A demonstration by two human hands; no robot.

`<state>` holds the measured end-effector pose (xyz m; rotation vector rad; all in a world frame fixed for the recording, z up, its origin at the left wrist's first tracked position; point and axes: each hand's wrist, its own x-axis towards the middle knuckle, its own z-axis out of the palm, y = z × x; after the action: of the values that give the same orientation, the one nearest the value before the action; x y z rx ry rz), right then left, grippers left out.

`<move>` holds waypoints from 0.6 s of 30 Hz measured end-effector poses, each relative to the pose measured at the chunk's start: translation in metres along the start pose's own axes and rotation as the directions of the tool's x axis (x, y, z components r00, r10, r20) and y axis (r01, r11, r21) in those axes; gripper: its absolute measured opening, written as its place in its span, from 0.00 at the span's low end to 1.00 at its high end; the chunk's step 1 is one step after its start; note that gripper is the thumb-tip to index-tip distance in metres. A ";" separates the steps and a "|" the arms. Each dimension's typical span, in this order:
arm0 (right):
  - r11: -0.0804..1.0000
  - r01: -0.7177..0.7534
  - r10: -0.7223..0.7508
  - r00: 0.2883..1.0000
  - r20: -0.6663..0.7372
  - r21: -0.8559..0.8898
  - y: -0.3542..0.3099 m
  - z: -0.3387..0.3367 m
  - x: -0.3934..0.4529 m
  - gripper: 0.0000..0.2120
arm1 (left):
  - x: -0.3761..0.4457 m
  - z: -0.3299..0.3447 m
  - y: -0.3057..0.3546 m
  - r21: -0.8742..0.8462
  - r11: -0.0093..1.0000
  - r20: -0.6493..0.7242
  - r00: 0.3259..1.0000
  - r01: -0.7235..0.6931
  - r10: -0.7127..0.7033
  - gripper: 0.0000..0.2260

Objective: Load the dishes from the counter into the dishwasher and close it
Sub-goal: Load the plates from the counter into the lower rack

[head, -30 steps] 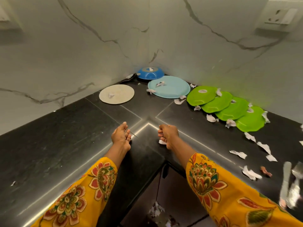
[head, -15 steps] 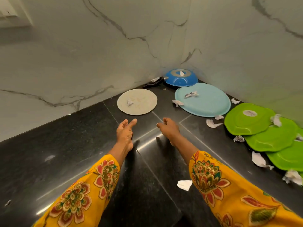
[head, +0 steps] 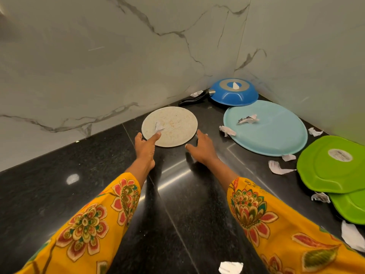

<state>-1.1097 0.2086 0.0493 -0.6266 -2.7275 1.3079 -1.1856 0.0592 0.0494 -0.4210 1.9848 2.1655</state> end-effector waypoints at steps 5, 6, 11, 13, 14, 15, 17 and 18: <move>0.997 -0.073 0.072 0.997 0.030 0.013 -0.005 0.001 0.025 0.36 | 0.021 0.013 0.006 0.082 0.996 -0.019 0.999 0.036 -0.034 0.37; 0.995 -0.095 0.095 0.995 0.035 0.006 -0.005 0.002 0.028 0.36 | 0.025 0.015 0.008 0.099 0.994 -0.021 0.999 0.041 -0.040 0.36; 0.991 -0.137 0.137 0.990 0.012 0.000 -0.003 0.003 0.032 0.35 | 0.037 0.024 0.010 0.128 0.988 -0.082 0.994 0.087 -0.077 0.39; 0.986 -0.152 0.153 0.988 -0.008 0.073 0.000 0.003 0.033 0.35 | 0.037 0.027 0.009 0.114 0.985 -0.112 0.987 0.128 -0.116 0.38; 0.979 -0.161 0.165 0.986 -0.024 0.128 0.001 0.002 0.033 0.35 | 0.037 0.028 0.008 0.111 0.983 -0.123 0.983 0.149 -0.135 0.36; 0.966 -0.172 0.184 0.982 -0.042 0.195 0.002 0.002 0.032 0.35 | 0.035 0.029 0.007 0.120 0.979 -0.142 0.979 0.167 -0.149 0.33; 0.933 -0.188 0.222 0.972 -0.079 0.305 0.003 -0.001 0.029 0.33 | 0.031 0.030 0.005 0.140 0.977 -0.190 0.973 0.161 -0.133 0.24; 0.923 -0.194 0.237 0.967 -0.092 0.333 0.004 -0.003 0.025 0.32 | 0.027 0.030 0.004 0.139 0.979 -0.210 0.970 0.151 -0.120 0.21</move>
<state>-1.1311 0.2225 0.0453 -0.9598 -2.3186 1.6476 -1.2153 0.0872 0.0467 -0.7541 2.1377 1.9384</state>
